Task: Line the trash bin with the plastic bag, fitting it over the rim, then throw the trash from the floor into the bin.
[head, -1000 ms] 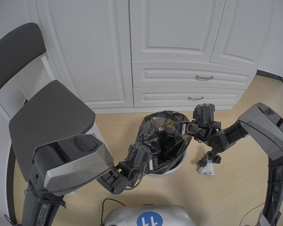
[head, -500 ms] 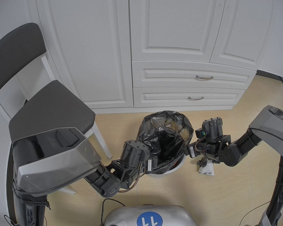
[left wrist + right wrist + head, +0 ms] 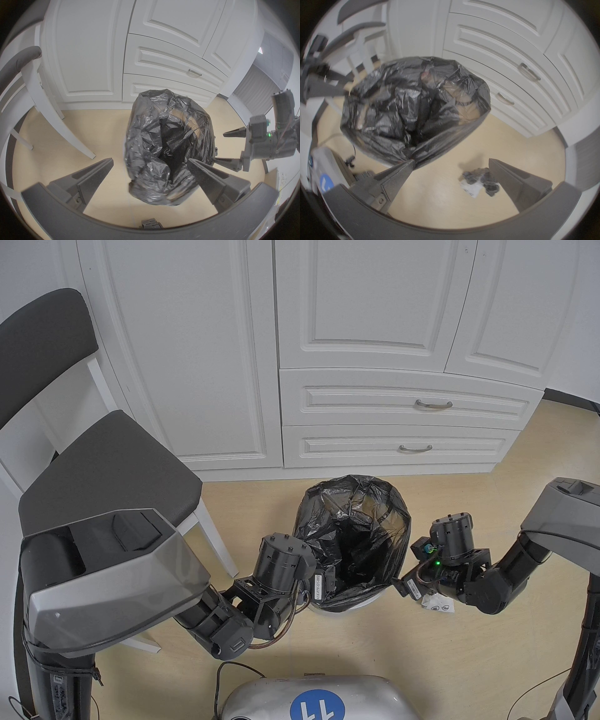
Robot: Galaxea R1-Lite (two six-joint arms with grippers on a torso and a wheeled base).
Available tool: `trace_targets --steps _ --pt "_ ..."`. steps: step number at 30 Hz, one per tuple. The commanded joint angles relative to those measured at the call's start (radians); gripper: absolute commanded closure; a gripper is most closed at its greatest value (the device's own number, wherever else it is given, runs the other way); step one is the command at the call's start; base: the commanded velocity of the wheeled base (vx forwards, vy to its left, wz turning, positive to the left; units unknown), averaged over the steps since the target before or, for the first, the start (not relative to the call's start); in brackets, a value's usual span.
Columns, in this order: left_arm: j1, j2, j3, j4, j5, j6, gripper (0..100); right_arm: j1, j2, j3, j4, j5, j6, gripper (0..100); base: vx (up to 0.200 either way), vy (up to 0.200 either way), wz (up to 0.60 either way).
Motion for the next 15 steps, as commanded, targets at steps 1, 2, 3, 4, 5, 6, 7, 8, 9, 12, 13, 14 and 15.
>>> trace_targets --steps 1,2,3,4,5,6,7,8,9,12,13,14,15 --pt "0.001 0.004 0.002 -0.012 0.001 0.0 0 -0.087 -0.08 0.11 -0.002 -0.003 -0.133 0 0.0 0.0 0.0" --pt "0.001 0.004 0.002 -0.013 0.001 0.0 0 -0.115 -0.08 0.123 -0.009 -0.003 -0.187 0 0.0 0.0 0.0" --pt "0.001 0.004 0.002 -0.013 0.001 0.0 0 -0.129 -0.08 0.131 -0.019 0.003 -0.216 0 0.0 0.0 0.0" --pt "0.001 0.004 0.004 -0.015 0.001 0.002 0 -0.138 -0.081 0.14 -0.036 0.004 -0.235 0 0.0 0.0 0.0" --pt "0.001 0.006 0.004 -0.015 0.001 0.002 0 -0.141 -0.081 0.15 -0.053 0.004 -0.241 0 0.0 0.0 0.0" --pt "0.001 0.006 0.005 -0.015 0.001 0.002 0 -0.142 -0.083 0.157 -0.071 0.004 -0.244 0 0.0 0.0 0.0" --pt "0.001 0.006 0.007 -0.015 0.001 0.002 0 -0.142 -0.086 0.163 -0.088 0.006 -0.244 0 0.0 0.0 0.0" --pt "0.001 0.006 0.007 -0.015 0.001 0.002 0 -0.142 -0.086 0.166 -0.095 0.008 -0.244 0 0.0 0.0 0.0" --pt "0.001 0.006 0.005 -0.015 0.001 0.002 0 -0.142 -0.088 0.162 -0.118 0.011 -0.239 0 0.0 0.0 0.0" --pt "0.001 0.006 0.005 -0.015 0.001 0.002 0 -0.121 -0.078 0.114 -0.131 0.024 -0.172 0 0.0 0.0 0.0" --pt "0.002 0.006 0.005 -0.015 0.001 0.002 0 -0.116 -0.077 0.105 -0.13 0.024 -0.153 0 0.0 0.0 0.0" --pt "0.002 0.004 0.005 -0.015 0.001 0.002 0 -0.084 -0.069 0.065 -0.121 0.021 -0.06 0 0.0 0.0 0.0" --pt "0.002 0.004 0.005 -0.015 0.001 0.002 0 -0.044 -0.055 0.015 -0.098 0.018 0.061 0 0.0 0.0 0.0"
